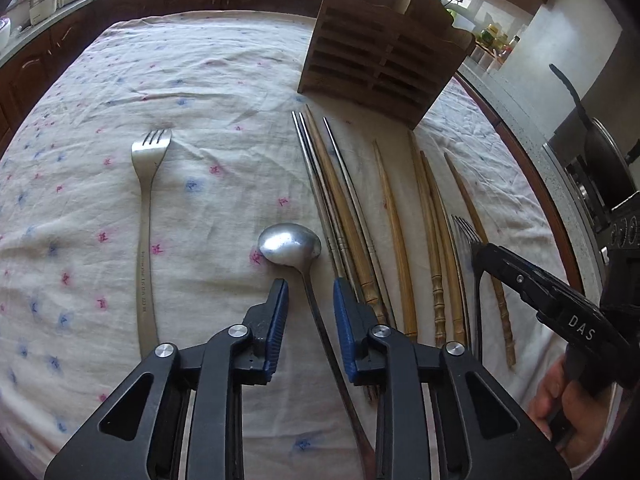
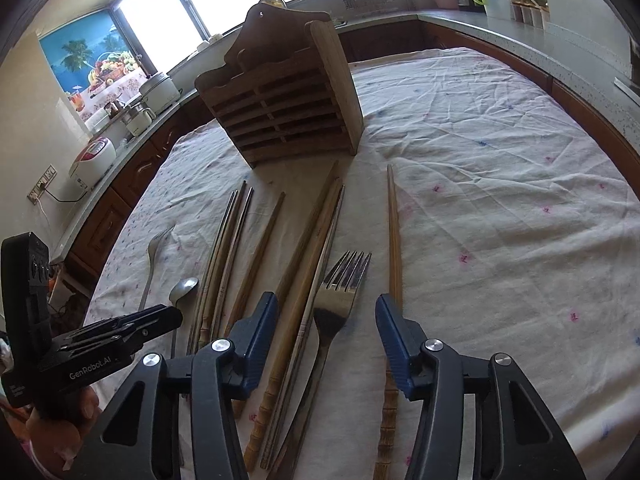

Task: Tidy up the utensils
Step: 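Close the left tool on the steel spoon while the right tool grasps the fork, then lift the spoon with the left tool while the right tool carries the fork to the holder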

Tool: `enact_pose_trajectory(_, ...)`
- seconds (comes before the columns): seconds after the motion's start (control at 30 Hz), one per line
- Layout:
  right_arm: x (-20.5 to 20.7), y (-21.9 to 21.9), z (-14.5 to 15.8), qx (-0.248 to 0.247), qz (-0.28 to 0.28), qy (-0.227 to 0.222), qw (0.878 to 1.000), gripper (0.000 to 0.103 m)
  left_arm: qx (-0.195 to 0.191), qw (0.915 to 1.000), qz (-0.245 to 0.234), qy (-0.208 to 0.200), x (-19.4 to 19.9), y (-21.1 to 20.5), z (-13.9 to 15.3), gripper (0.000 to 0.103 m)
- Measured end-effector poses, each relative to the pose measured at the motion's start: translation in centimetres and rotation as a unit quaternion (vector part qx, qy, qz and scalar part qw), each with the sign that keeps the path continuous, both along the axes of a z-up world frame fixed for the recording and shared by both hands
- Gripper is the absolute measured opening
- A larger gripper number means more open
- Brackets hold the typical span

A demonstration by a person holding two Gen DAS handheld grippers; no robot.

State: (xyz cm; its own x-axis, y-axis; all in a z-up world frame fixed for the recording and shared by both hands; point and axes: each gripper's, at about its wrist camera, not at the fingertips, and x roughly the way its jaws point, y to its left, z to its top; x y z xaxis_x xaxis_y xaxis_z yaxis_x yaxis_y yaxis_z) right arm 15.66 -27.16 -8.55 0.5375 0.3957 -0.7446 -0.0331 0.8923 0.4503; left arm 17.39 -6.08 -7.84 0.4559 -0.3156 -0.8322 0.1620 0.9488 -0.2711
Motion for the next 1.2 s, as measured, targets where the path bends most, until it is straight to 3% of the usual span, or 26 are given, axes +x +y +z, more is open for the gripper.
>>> enact_pose_trajectory(0.1, 0.5, 0.1, -0.9, 0.011, 0.005, 0.01, 1.0, 0.044, 0.001, 1.0, -0.003, -0.006, 0.2, -0.1, 0.1, 0.014)
enact_pose_trajectory(0.13, 0.6, 0.0, -0.8, 0.008, 0.003, 0.006, 1.0, 0.039, 0.001, 1.0, -0.003, -0.004, 0.4, -0.1, 0.0, 0.011)
enact_pose_trajectory(0.17, 0.8, 0.0, -0.8, 0.005, 0.005, 0.007, 1.0, 0.027, -0.001, 1.0, -0.004, -0.003, 0.6, 0.0, 0.0, 0.007)
enact_pose_trajectory(0.3, 0.7, -0.4, -0.7, 0.025, 0.005, 0.0, 1.0, 0.016, -0.021, 0.9998, -0.006, -0.004, 0.9, 0.4, -0.1, 0.004)
enact_pose_trajectory(0.33, 0.5, -0.5, -0.5, 0.027, 0.006, -0.003, 1.0, 0.005, -0.023, 0.9997, -0.006, -0.004, 0.8, 0.6, 0.0, 0.004)
enact_pose_trajectory(0.77, -1.2, -1.7, 4.2, 0.057, -0.005, -0.057, 0.997, 0.003, -0.072, 0.9953, 0.008, -0.063, -1.3, 3.5, 4.4, 0.002)
enact_pose_trajectory(1.2, 0.0, -2.7, 10.4, 0.064, -0.023, -0.139, 0.988, 0.002, -0.103, 0.9838, 0.026, -0.144, -0.6, 5.6, 10.6, 0.002)
